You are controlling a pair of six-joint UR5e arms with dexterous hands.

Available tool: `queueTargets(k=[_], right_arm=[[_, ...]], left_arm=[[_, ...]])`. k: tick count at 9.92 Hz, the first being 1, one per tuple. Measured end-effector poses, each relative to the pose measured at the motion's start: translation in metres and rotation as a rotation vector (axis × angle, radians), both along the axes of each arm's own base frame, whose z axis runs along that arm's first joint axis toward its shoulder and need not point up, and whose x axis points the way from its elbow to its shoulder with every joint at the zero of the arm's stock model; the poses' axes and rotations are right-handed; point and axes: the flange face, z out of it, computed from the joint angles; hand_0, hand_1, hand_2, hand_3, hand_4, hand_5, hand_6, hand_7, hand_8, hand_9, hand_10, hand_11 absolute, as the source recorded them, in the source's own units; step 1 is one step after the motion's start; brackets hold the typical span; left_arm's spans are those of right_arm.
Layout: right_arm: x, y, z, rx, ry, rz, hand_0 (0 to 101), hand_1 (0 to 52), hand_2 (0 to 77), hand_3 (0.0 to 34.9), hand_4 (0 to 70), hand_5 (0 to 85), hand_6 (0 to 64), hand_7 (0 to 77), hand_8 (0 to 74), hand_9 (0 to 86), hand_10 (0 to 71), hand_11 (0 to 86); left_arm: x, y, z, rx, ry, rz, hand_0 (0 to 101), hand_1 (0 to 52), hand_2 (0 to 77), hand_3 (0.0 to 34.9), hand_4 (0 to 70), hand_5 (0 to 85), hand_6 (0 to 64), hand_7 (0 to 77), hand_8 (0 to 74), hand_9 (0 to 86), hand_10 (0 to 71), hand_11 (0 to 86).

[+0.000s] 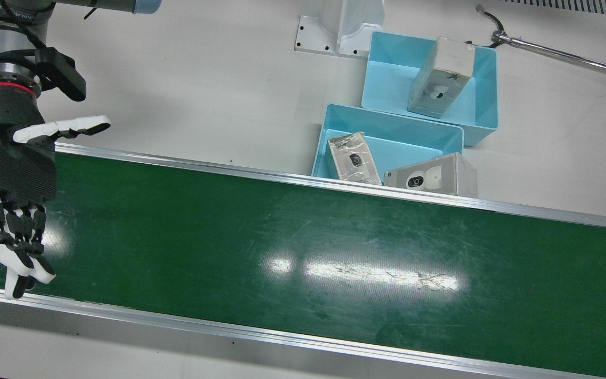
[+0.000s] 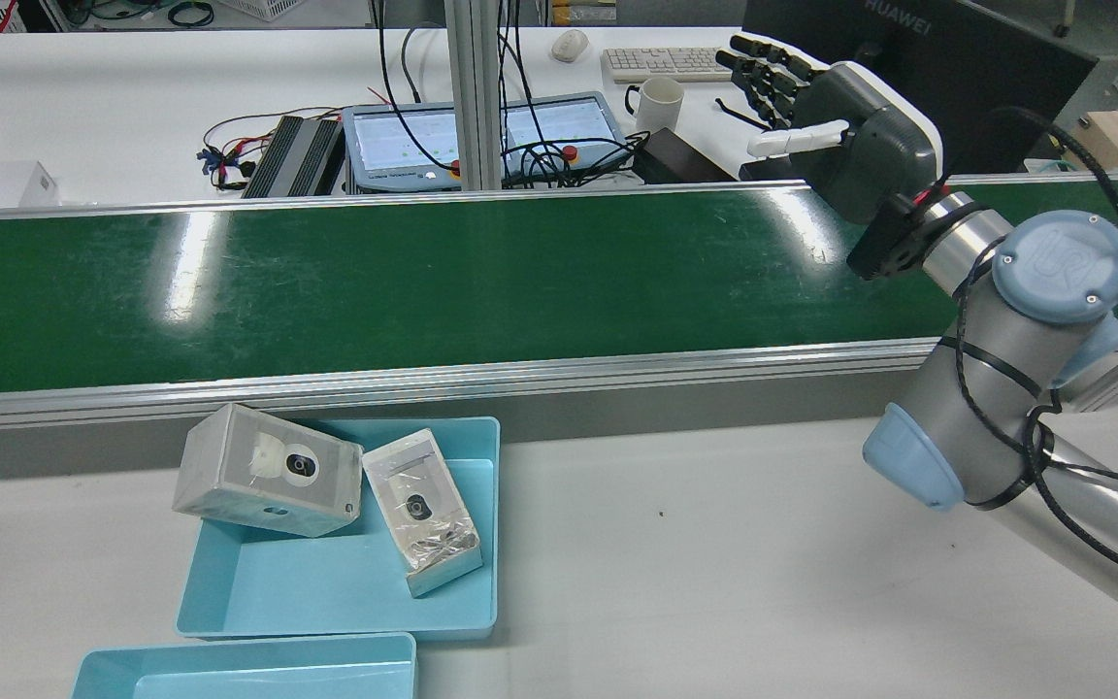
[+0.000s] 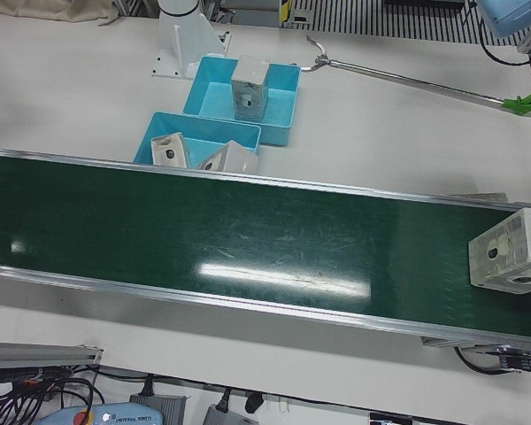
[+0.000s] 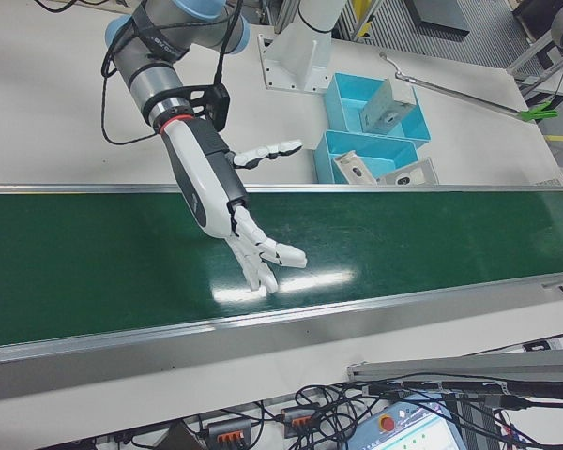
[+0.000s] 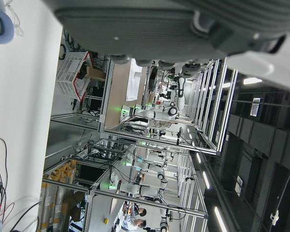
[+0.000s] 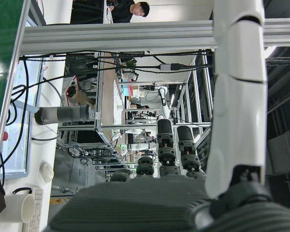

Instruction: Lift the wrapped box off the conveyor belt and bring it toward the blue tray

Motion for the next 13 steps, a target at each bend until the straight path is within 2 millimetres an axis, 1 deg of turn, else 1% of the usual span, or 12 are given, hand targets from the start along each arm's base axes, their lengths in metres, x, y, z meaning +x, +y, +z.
queueTargets(k=[1,3,4,5,6,7,8,9,10,11,12,13], right_arm=[[-0.005,-0.004,-0.006,0.013,-0.011,-0.007,48,15.3,7.1,0.0,5.4,17.5,4.9,13.6,1.6,1.6,0.5,1.6],[-0.021,-0.002,-0.01,0.021,-0.015,-0.031,48,15.3,7.1,0.0,5.4,17.5,4.9,13.6,1.6,1.6,0.5,1.6],[-0.032,0.001,-0.011,0.022,-0.015,-0.046,49,15.3,4.9,6.6,2.7,10.4,2.2,12.0,1.6,1.6,0.0,1.1],[-0.042,0.006,-0.013,0.025,-0.015,-0.062,49,15.3,4.9,6.6,2.7,10.4,2.2,12.0,1.6,1.6,0.0,1.1],[-0.047,0.01,-0.015,0.032,-0.005,-0.066,49,13.1,3.3,8.8,2.7,10.4,2.2,12.0,1.6,1.6,0.0,1.1],[-0.047,0.016,-0.017,0.03,0.016,-0.064,49,13.1,3.3,8.8,2.7,10.4,2.2,12.0,1.6,1.6,0.0,1.1],[-0.043,0.023,-0.019,0.01,0.044,-0.062,49,15.3,5.5,6.9,3.8,12.5,2.2,12.0,1.6,1.6,0.0,1.1],[-0.039,0.029,-0.022,-0.01,0.064,-0.06,49,15.3,5.5,6.9,3.8,12.5,2.2,12.0,1.6,1.6,0.0,1.1],[-0.036,0.033,-0.024,-0.022,0.073,-0.058,49,16.9,6.5,4.1,1.6,13.6,1.1,9.3,0.0,1.6,0.0,1.1],[-0.034,0.035,-0.026,-0.027,0.076,-0.058,48,15.3,7.6,1.6,2.2,12.5,1.1,9.8,2.2,0.5,0.0,1.1],[-0.033,0.037,-0.028,-0.028,0.075,-0.057,48,15.3,7.6,1.6,2.2,12.5,1.1,9.8,2.2,0.5,0.0,1.1],[-0.032,0.037,-0.027,-0.03,0.074,-0.058,48,15.3,5.5,0.6,3.3,12.5,2.2,10.9,2.2,1.1,0.0,1.1]], left_arm=[[0.0,0.0,0.0,0.0,0.0,0.0,0,0.0,1.1,0.0,0.0,1.1,0.5,0.5,0.5,0.5,0.0,0.5],[0.0,0.0,0.0,0.0,0.0,0.0,0,0.0,0.5,0.0,0.0,1.1,0.5,0.5,0.5,0.5,0.0,0.5],[0.0,0.0,0.0,0.0,0.0,0.0,0,0.0,1.1,0.0,0.0,1.1,0.5,0.5,0.5,0.5,0.5,0.5],[0.0,0.0,0.0,0.0,0.0,0.0,0,0.0,0.5,0.0,0.0,1.1,0.5,0.5,0.5,0.5,0.5,0.5],[0.0,0.0,0.0,0.0,0.0,0.0,0,0.0,1.1,0.0,0.0,1.1,0.5,0.5,0.5,0.5,0.5,0.5],[0.0,0.0,0.0,0.0,0.0,0.0,0,0.0,1.1,0.0,0.0,1.1,0.5,0.5,0.5,0.5,0.5,0.5],[0.0,0.0,0.0,0.0,0.0,0.0,0,0.0,1.1,0.0,0.0,1.1,0.5,0.5,0.5,0.5,0.0,0.5],[0.0,0.0,0.0,0.0,0.0,0.0,0,0.0,1.1,0.0,0.0,1.1,0.5,0.5,0.5,0.5,0.0,0.5],[0.0,0.0,0.0,0.0,0.0,0.0,0,0.0,0.5,0.0,0.0,1.1,0.5,0.5,0.5,0.5,0.5,0.5],[0.0,0.0,0.0,0.0,0.0,0.0,0,0.0,1.1,0.0,0.0,1.1,0.5,0.5,0.5,0.5,0.5,0.5],[0.0,0.0,0.0,0.0,0.0,0.0,0,0.0,1.1,0.0,0.0,1.1,0.5,0.5,0.5,0.5,0.5,0.5],[0.0,0.0,0.0,0.0,0.0,0.0,0,0.0,1.1,0.0,0.0,1.1,0.5,0.5,0.5,0.5,0.5,0.5]])
